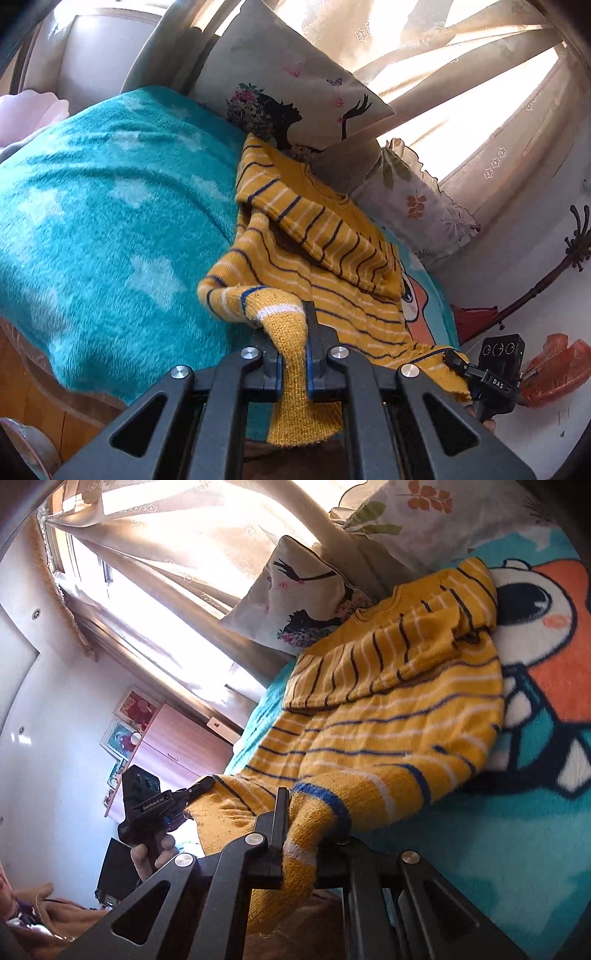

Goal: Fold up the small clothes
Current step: 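Grasp the sweater hem with the left gripper while the right gripper grasps the hem, then fold the held hem up toward the collar with both grippers and release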

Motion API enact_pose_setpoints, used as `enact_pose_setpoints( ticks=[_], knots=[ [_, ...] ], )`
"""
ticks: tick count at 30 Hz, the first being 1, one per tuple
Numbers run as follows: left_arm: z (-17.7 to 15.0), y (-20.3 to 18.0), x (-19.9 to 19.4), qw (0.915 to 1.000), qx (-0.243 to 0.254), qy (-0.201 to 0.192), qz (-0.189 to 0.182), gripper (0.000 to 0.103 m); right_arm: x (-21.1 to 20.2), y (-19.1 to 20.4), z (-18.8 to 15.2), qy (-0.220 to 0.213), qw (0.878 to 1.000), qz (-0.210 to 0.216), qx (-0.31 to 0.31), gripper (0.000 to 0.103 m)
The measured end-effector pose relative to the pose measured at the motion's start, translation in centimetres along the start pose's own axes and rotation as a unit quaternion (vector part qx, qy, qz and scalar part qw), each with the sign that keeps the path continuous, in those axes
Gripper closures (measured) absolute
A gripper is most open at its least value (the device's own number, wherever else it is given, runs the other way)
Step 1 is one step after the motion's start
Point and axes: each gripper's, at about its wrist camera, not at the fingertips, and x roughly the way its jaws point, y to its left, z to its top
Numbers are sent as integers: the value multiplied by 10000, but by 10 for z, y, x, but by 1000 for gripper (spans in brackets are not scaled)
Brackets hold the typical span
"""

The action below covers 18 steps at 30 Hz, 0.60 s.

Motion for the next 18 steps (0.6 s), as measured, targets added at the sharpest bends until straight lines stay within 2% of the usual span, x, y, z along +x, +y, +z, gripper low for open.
enact_pose_setpoints(
  ticks=[2, 6, 10, 14, 18],
  knots=[
    [34, -6, 21, 10000, 72, 21, 41, 95, 9, 2, 34, -67, 10000, -32, -18, 95],
    [103, -23, 75, 9995, 241, 51, 219, 95, 39, -1, 104, -164, 9991, -401, -45, 94],
    [161, -26, 142, 9985, 145, 296, 438, 95, 75, -28, 165, -215, 9970, -678, 313, 94],
    [193, -14, 203, 9957, 50, 623, 683, 95, 106, -72, 208, -217, 9925, -875, 823, 94],
    [207, 3, 236, 9941, -229, 847, 645, 95, 121, -112, 231, -206, 9872, -819, 1350, 92]
  ],
)
